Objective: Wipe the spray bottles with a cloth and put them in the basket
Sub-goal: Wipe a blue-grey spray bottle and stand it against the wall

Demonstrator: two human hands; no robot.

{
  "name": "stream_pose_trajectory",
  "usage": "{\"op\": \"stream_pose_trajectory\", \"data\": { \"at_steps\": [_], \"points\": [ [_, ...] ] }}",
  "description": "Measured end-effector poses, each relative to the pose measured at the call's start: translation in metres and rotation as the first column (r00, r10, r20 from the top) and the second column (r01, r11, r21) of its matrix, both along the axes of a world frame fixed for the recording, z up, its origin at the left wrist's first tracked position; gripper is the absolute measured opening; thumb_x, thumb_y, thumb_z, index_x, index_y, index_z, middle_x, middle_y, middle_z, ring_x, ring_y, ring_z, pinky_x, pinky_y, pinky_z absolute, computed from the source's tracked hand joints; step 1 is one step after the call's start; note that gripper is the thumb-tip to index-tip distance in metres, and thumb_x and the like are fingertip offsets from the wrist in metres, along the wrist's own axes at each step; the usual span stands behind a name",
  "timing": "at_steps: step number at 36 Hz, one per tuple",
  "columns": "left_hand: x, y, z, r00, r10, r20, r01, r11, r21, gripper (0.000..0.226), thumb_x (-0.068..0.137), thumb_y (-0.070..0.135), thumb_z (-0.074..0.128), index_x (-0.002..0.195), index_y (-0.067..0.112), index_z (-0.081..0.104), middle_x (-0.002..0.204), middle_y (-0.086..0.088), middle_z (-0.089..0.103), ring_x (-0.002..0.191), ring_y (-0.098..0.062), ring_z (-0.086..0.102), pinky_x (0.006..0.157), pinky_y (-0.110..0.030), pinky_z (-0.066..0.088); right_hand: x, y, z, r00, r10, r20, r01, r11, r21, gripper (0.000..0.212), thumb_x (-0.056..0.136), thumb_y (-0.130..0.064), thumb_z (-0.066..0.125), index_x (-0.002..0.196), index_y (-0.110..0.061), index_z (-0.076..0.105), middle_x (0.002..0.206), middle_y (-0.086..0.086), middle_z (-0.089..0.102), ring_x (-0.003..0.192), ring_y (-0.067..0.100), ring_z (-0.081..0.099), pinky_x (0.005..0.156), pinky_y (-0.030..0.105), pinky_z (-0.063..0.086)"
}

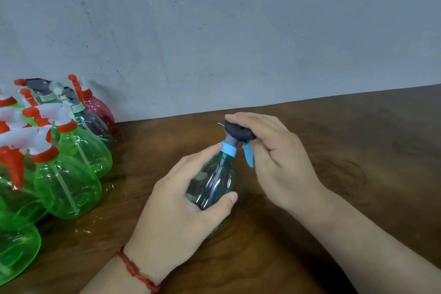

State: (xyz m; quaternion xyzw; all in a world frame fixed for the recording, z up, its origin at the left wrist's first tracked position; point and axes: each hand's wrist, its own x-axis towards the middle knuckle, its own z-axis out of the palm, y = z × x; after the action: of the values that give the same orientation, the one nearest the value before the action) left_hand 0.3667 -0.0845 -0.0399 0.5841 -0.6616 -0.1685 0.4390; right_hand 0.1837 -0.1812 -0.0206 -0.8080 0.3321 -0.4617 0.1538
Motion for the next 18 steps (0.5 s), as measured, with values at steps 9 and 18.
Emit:
{"op": "stream_pose_trajectory", "data": {
  "at_steps": [9, 18],
  "points": [
    [0.011, -0.004, -0.002, 0.968, -0.046, 0.248, 0.055, 0.998, -0.03, 0.074, 0.084, 0.05, 0.084, 0.151, 0.05, 0.053, 0.141, 0.022, 0.057, 0.128, -0.015, 0.063, 0.098, -0.035, 0.06, -0.009, 0.003, 0.012, 0.925, 0.146, 0.351, -0.272, 0.899, 0.344, 0.048, 0.108, 0.007, 0.034, 0.121, -0.016, 0.075, 0.091, -0.016, 0.074, 0.077, -0.006, 0.069, 0.063, 0.008, 0.05],
    [0.011, -0.003, -0.002, 0.993, -0.048, 0.108, 0.059, 0.994, -0.094, 0.074, 0.08, 0.033, 0.091, 0.146, 0.046, 0.06, 0.14, 0.02, 0.061, 0.128, -0.012, 0.064, 0.099, -0.018, 0.054, -0.008, 0.003, 0.01, 0.974, 0.151, 0.168, -0.171, 0.979, 0.111, 0.052, 0.103, 0.011, 0.039, 0.128, -0.018, 0.073, 0.126, -0.008, 0.071, 0.12, 0.006, 0.066, 0.094, 0.015, 0.053]
  ]
}}
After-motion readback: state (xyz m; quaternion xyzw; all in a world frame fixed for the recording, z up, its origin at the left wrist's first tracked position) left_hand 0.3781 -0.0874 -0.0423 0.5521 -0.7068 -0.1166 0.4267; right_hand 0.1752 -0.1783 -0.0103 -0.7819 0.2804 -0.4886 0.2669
